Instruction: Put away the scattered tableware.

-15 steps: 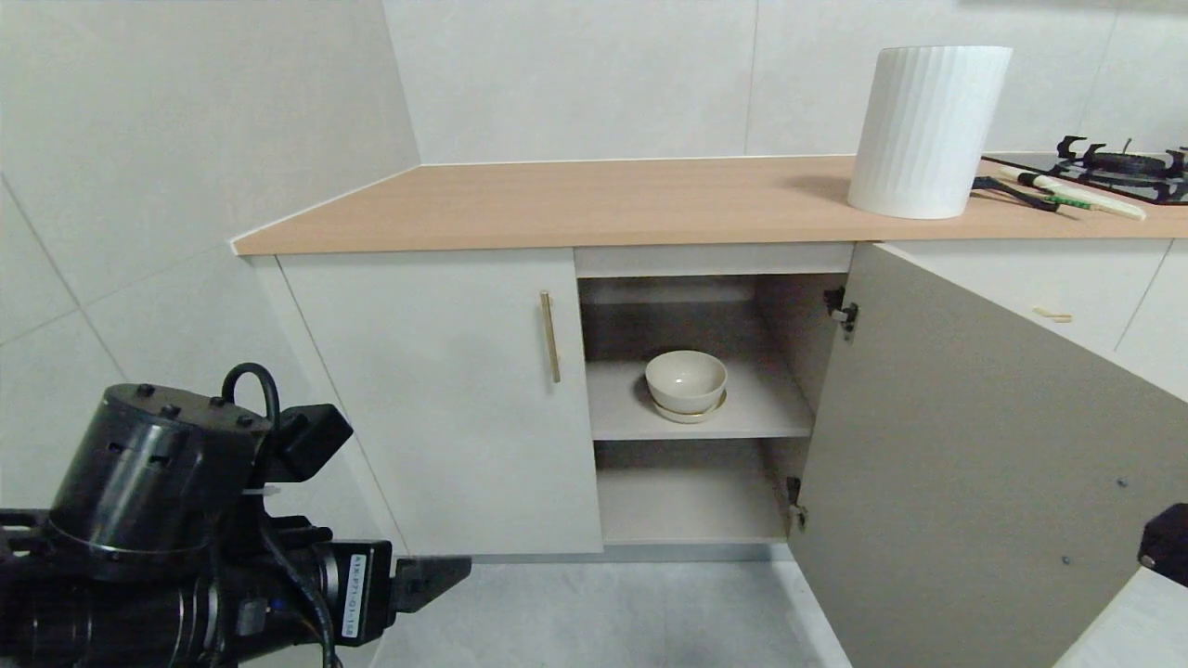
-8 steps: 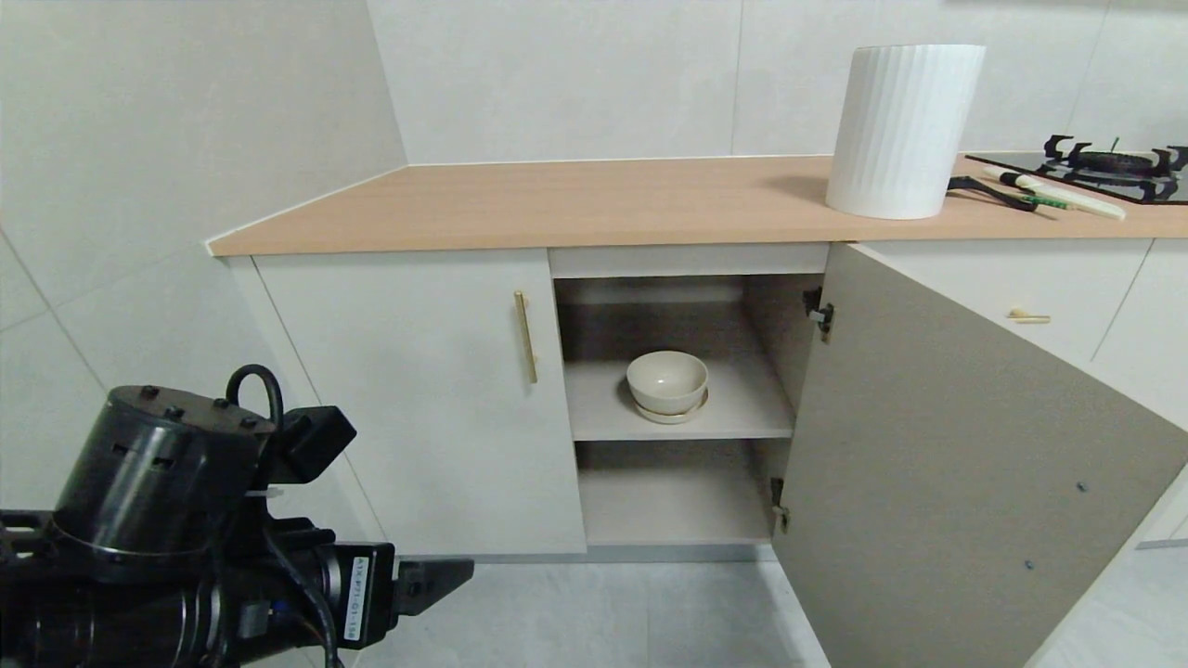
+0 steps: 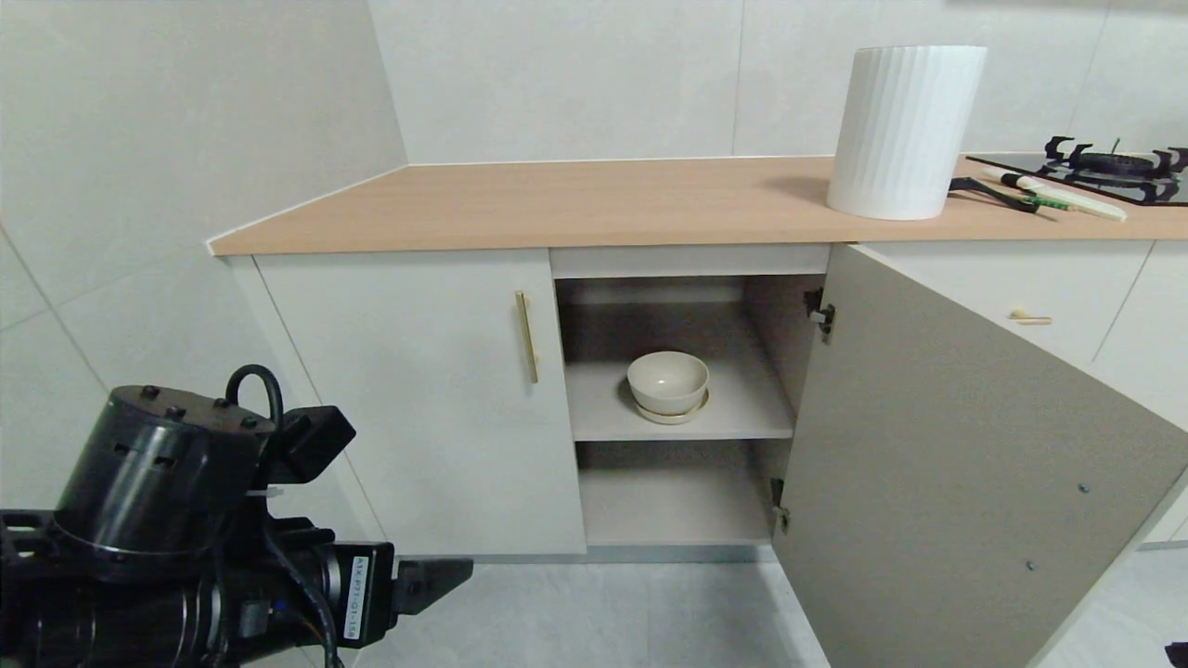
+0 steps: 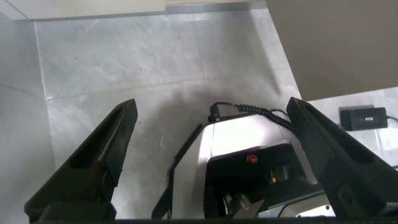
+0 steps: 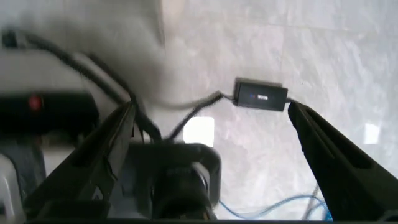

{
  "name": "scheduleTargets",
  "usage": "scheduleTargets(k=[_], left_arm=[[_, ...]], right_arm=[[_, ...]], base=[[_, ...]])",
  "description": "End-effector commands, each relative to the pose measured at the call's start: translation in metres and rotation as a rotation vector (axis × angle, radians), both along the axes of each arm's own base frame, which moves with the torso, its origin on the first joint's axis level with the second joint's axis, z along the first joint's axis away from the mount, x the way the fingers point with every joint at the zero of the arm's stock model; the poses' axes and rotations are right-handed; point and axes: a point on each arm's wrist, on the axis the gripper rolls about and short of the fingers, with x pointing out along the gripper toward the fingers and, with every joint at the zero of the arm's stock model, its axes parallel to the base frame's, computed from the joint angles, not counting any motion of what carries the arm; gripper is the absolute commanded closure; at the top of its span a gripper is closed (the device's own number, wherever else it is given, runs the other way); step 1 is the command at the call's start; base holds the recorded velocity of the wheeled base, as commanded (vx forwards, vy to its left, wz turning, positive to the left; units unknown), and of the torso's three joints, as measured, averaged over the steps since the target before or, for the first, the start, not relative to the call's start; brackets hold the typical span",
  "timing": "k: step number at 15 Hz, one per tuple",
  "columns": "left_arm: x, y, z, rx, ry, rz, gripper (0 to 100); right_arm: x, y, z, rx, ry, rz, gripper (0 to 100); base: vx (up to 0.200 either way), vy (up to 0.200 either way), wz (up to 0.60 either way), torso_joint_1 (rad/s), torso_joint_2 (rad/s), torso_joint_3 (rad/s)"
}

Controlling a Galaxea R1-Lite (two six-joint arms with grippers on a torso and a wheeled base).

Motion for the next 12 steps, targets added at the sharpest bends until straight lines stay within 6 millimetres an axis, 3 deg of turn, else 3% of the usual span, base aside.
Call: scheduleTargets(k=[1,6,12], left_arm=[[0.0,0.0,-0.001,0.002,0.004,0.001,0],[0.0,0.0,-0.002,0.004,0.007,0.001,0],[0.0,0.0,-0.001,0.003,0.005,0.001,0]], right_arm=[[0.018,-0.01,-0.002,-0.002,-0.006,-0.104,0],[0.039,-0.039,-0.003,-0.049,-0.052,-0.238,0],[0.08,-0.052,-0.017,0.012,-0.1,-0.309,0]], base=[[0.0,0.0,0.0,0.0,0.0,0.0],[0.0,0.0,0.0,0.0,0.0,0.0],[0.0,0.0,0.0,0.0,0.0,0.0]])
